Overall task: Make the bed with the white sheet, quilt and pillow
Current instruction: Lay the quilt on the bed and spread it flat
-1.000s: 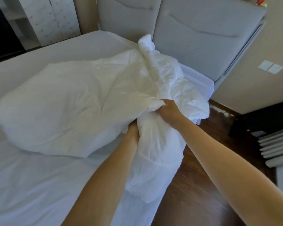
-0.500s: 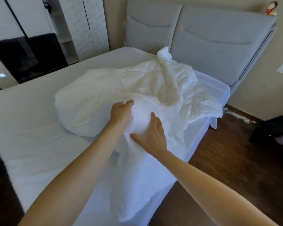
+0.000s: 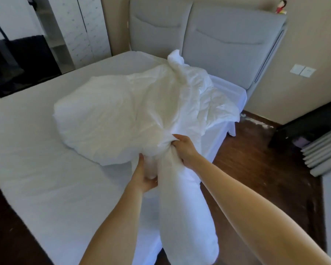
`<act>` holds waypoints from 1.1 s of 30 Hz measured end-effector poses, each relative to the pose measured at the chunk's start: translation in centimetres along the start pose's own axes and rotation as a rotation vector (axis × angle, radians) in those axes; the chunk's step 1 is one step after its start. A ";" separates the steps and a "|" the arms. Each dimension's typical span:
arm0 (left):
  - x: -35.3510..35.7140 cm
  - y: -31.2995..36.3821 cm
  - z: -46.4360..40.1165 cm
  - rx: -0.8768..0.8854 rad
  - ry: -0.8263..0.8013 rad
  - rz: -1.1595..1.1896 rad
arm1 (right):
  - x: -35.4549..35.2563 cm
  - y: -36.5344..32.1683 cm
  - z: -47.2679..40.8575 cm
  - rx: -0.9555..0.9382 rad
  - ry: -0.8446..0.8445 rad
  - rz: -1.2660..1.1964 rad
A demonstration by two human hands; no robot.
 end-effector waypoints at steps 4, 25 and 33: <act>-2.6 0.2 -2.7 0.093 0.243 -0.051 | 0.2 1.8 1.5 -0.028 0.066 0.011; -17.2 21.3 24.7 0.590 0.279 -0.580 | 28.4 5.5 10.5 -0.220 0.331 0.283; -30.8 10.8 16.8 0.026 0.441 -0.627 | 26.5 3.8 12.0 -0.218 0.186 0.198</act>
Point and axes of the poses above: each hand's wrist, its own z-axis away from the middle knuckle, its own x-axis out of the palm, y = z × x, the point moved 10 cm from there along -z, towards the middle knuckle, and after that the axes turned 11 degrees about -z, right-handed, at the moved point
